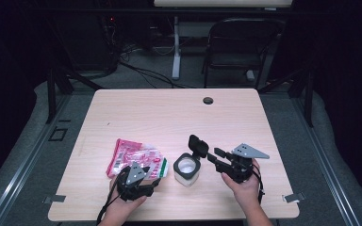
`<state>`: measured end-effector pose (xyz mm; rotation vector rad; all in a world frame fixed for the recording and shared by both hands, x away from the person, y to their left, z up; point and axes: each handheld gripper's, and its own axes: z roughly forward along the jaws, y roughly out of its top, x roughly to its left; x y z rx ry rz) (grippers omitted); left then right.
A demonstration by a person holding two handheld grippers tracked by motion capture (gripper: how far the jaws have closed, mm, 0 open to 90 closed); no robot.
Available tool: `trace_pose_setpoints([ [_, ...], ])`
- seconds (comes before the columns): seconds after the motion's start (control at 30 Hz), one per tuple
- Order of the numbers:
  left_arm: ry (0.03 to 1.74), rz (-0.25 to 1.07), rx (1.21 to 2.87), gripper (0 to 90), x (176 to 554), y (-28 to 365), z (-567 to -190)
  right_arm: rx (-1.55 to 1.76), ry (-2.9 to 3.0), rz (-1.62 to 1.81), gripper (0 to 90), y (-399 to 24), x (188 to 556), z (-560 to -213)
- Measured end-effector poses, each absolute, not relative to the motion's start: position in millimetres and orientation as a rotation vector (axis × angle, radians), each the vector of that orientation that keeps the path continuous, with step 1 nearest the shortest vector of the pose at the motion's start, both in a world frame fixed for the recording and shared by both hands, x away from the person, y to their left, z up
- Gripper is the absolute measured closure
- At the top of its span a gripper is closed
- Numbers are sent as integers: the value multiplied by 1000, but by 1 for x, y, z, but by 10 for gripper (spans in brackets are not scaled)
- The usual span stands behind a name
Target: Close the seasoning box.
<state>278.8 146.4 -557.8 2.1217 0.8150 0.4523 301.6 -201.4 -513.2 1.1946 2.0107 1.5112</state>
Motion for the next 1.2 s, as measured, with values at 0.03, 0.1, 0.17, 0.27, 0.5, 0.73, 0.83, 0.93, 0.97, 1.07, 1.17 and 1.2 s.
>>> trace_pose_setpoints([
  [0.03,806,444,2130,399,278,144,-559,1192,2013,1515,590,-201,301,-513],
  [0.1,795,448,2144,399,277,142,-560,1189,2014,1523,582,-203,301,-513],
  [0.17,783,444,2153,398,276,139,-561,1188,2014,1536,573,-205,301,-512],
  [0.27,774,432,2163,396,275,137,-563,1185,2013,1538,560,-203,302,-512],
  [0.5,771,423,2162,396,273,135,-563,1149,2031,1464,629,-191,304,-515],
  [0.73,777,424,2153,396,273,136,-562,1095,2054,1423,736,-186,304,-514],
  [0.83,777,425,2149,396,273,137,-561,1060,2063,1390,802,-182,303,-514],
  [0.93,781,433,2140,396,273,139,-559,1026,2067,1357,824,-179,301,-513],
  [0.97,786,435,2134,396,274,141,-558,1020,2068,1349,824,-178,301,-512],
  [1.07,794,438,2122,396,274,143,-556,1013,2067,1344,831,-178,300,-512],
  [1.17,787,440,2121,396,273,143,-555,992,2071,1321,836,-176,298,-511],
  [1.2,787,438,2123,396,273,142,-555,977,2073,1314,840,-174,297,-511],
])
